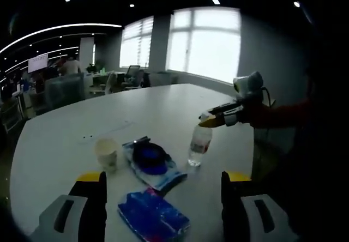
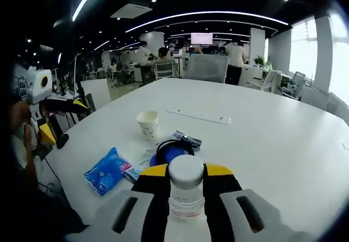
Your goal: Arrange the tabletop items into an orderly group along one side of the table until the central work area is clear of visible clutter.
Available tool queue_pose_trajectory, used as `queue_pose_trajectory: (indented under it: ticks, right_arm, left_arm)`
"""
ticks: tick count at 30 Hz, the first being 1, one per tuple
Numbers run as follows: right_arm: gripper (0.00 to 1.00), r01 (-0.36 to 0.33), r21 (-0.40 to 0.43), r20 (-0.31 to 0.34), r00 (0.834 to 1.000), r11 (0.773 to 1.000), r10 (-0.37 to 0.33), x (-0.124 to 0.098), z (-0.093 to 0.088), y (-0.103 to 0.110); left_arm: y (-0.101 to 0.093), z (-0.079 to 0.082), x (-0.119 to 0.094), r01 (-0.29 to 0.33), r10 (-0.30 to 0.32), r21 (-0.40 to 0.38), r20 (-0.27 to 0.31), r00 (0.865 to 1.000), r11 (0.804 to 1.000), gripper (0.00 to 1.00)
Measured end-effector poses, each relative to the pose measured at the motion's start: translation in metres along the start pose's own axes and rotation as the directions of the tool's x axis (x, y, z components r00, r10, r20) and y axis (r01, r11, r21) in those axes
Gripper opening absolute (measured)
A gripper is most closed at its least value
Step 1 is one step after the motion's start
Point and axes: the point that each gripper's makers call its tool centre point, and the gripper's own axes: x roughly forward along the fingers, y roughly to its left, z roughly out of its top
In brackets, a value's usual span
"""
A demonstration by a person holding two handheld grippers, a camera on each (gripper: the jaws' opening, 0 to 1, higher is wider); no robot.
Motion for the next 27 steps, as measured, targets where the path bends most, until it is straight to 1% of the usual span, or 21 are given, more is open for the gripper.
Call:
queue_pose_trajectory:
  ticks: [3,6,8,13,18,21,22,24,25,27]
  right_arm:
    - [0.17,-0.014,-0.014,0.013,1.0,1.0,0.014,-0.002,0.005,0.003]
    - [0.17,-0.047,-0.019,0.037,0.998,0.999,0.047,-0.009,0.019,0.011]
    - [0.16,-0.068,-0.018,0.048,0.996,0.998,0.069,-0.011,0.024,0.015]
    - [0.16,-0.135,-0.047,0.07,0.988,0.99,0.138,-0.018,0.04,0.037]
    - [0.16,-0.186,-0.057,0.084,0.978,0.981,0.19,-0.023,0.051,0.051]
    - [0.16,-0.232,-0.064,0.096,0.967,0.971,0.238,-0.027,0.06,0.063]
    - [0.16,-0.262,-0.055,0.098,0.959,0.964,0.266,-0.03,0.063,0.069]
    - [0.16,-0.283,-0.051,0.104,0.952,0.958,0.287,-0.032,0.067,0.073]
    - [0.16,-0.303,-0.059,0.106,0.945,0.951,0.308,-0.034,0.071,0.079]
    - [0.16,-0.322,-0.08,0.11,0.938,0.943,0.33,-0.038,0.079,0.087]
  left_arm:
    - [-0.002,0.001,0.002,0.014,-0.014,0.01,-0.002,1.0,1.0,0.85]
    - [-0.005,0.003,0.006,0.03,-0.03,0.021,-0.001,1.0,0.999,0.85]
    - [-0.006,0.004,0.01,0.042,-0.042,0.025,-0.004,0.999,0.999,0.85]
    - [-0.009,0.007,0.016,0.069,-0.069,0.04,-0.003,0.998,0.997,0.85]
    - [-0.013,0.009,0.021,0.094,-0.094,0.058,-0.002,0.996,0.994,0.85]
    - [-0.015,0.01,0.024,0.114,-0.114,0.066,0.0,0.993,0.991,0.85]
    - [-0.016,0.011,0.025,0.121,-0.121,0.066,0.004,0.993,0.99,0.85]
    - [-0.021,0.012,0.029,0.161,-0.161,0.07,0.004,0.987,0.985,0.85]
    - [-0.022,0.012,0.03,0.172,-0.173,0.074,0.002,0.985,0.982,0.85]
    - [-0.027,0.013,0.031,0.202,-0.202,0.089,-0.004,0.979,0.975,0.85]
